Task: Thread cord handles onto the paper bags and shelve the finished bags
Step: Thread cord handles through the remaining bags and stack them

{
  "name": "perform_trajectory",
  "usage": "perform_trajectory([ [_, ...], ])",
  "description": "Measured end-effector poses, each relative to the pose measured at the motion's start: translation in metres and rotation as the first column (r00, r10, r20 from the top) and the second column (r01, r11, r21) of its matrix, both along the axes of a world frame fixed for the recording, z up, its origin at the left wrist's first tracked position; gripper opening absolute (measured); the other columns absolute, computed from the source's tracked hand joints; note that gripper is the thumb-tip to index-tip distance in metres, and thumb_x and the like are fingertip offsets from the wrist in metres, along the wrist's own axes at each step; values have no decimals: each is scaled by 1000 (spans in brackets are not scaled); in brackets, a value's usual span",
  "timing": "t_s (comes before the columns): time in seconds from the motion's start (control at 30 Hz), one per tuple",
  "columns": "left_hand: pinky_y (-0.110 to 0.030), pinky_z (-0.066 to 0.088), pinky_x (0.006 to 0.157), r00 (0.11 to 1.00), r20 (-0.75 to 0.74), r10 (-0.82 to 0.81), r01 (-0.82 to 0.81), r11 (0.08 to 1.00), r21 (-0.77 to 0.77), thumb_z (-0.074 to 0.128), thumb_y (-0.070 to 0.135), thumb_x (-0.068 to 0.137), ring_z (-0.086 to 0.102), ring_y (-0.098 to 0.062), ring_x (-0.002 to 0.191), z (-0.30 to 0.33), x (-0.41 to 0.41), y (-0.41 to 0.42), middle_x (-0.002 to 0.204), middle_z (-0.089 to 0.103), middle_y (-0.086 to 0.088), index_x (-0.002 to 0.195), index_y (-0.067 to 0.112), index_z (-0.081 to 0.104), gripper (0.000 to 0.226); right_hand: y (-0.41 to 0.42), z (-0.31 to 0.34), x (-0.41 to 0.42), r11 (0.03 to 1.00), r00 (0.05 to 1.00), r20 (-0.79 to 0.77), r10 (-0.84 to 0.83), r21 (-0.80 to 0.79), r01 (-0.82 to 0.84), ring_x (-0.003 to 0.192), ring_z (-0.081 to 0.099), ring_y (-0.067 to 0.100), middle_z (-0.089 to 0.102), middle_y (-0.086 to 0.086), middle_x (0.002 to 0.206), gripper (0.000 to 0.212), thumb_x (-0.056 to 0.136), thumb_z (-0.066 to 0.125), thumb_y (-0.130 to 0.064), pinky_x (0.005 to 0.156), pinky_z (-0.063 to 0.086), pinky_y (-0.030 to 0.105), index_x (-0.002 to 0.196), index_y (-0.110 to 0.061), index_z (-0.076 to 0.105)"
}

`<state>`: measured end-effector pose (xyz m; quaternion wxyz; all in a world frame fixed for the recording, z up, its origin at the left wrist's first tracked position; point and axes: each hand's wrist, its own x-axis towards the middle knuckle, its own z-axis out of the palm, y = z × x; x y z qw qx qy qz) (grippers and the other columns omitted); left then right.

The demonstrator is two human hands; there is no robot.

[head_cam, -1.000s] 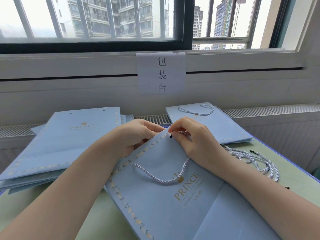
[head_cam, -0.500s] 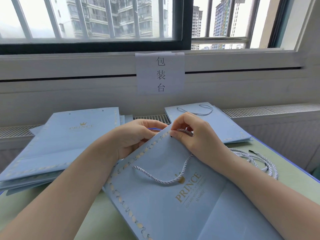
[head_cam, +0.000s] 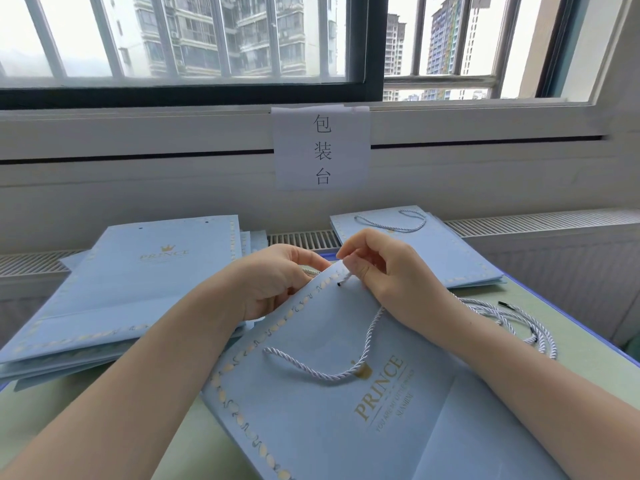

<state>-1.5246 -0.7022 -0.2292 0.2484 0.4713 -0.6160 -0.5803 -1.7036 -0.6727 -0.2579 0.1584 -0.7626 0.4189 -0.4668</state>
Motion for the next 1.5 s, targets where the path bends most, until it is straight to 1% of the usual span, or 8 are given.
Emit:
perform_trajectory([
  [0.23, -23, 48, 49, 996, 85, 33, -26, 996, -80, 55, 17, 95, 60, -18, 56, -1, -3, 2, 81, 69, -11, 100, 5, 70, 20, -1, 5, -2, 995, 984, 179, -3, 100, -15, 52, 37, 12, 47, 5, 58, 10, 94, 56, -19, 52, 33, 21, 84, -19, 59],
  [0.53, -26, 24, 52, 835, 543, 87, 169, 899, -404, 63, 31, 88, 30, -19, 53, 25, 0, 15, 61, 34, -7, 64, 3, 49, 40, -7, 19, -18, 987, 694, 703, -158, 140, 83, 44, 30, 7, 36, -14, 47, 19, 100, 45, -17, 44, 30, 17, 85, -15, 57],
  [0.77, -35, 48, 75, 876, 337, 345, -83, 796, -600, 60, 30, 91, 54, -23, 73, 47, 18, 14, 93, 68, -18, 85, 9, 66, 22, -1, 22, -15, 956, 838, 489, -244, -21, 291, 51, 39, 5, 50, -8, 60, 12, 94, 56, -24, 51, 35, 15, 83, -20, 55],
  [0.9, -32, 44, 67, 847, 237, 475, -219, 720, -659, 60, 29, 91, 50, -20, 62, 55, 31, 12, 71, 69, -4, 77, 14, 64, 22, -3, 18, -15, 894, 859, 331, -390, -87, 439, 80, 52, 7, 58, -5, 86, 15, 97, 48, -32, 68, 37, 9, 86, -23, 52],
  [1.07, -29, 43, 64, 787, 8, 617, -426, 552, -716, 58, 26, 93, 50, -21, 61, 67, 47, 10, 73, 61, -7, 80, 9, 62, 22, -17, 11, -28, 853, 784, 360, -506, 76, 516, 114, 46, 21, 48, -1, 111, 32, 90, 52, -46, 95, 40, 36, 106, -18, 48],
  [1.33, -37, 44, 76, 685, -182, 705, -549, 336, -765, 58, 26, 92, 56, -25, 76, 57, 47, 5, 77, 61, 6, 92, 18, 57, 8, -21, 10, -26, 900, 665, 645, -376, 425, 96, 122, 50, 17, 37, -4, 140, 81, 83, 65, -41, 105, 40, 46, 146, -24, 17],
  [1.43, -23, 42, 64, 647, -315, 694, -616, 233, -752, 54, 23, 95, 52, -18, 67, 53, 46, 0, 73, 55, 6, 94, 17, 52, 6, -19, 15, -28, 884, 543, 756, -366, 465, -52, 104, 61, 16, 54, 6, 130, 68, 87, 65, -28, 97, 48, 44, 143, -15, 29],
  [1.5, -10, 36, 49, 629, -420, 654, -667, 176, -724, 51, 20, 97, 47, -11, 59, 51, 46, -1, 75, 56, -2, 95, 14, 48, 7, -15, 16, -25, 877, 639, 720, -270, 458, -145, 96, 66, 17, 65, 8, 118, 39, 90, 62, -22, 83, 55, 40, 126, -11, 52],
])
